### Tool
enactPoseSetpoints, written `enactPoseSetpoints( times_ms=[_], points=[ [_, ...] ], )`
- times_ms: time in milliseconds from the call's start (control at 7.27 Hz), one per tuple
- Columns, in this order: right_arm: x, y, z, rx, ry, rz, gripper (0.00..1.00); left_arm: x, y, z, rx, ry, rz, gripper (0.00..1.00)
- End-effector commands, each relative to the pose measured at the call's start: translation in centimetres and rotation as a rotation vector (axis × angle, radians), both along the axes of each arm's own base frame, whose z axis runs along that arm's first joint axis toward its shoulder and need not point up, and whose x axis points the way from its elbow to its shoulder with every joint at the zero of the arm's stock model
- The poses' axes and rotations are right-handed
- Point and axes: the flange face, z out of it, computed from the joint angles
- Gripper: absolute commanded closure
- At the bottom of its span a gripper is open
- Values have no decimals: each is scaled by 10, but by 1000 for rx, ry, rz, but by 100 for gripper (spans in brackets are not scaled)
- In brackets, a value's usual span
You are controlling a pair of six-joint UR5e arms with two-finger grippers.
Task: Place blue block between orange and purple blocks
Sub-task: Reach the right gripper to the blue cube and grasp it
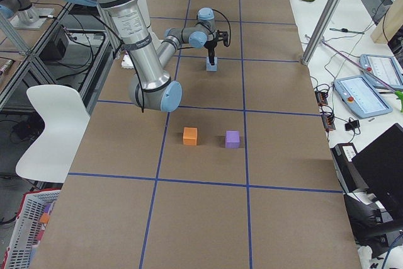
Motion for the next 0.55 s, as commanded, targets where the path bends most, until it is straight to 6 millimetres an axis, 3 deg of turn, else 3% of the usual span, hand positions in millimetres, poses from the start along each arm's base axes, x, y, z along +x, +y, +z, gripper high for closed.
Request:
enactPoseSetpoints(
  times_ms=[0, 412],
  points=[
    [-8, -1, 5, 1, 15, -9, 7, 0, 0, 0, -1, 0, 0, 0],
    [-20, -4, 8, -7, 30, -15, 18, 0, 0, -1, 1, 1, 0, 0]
  ],
)
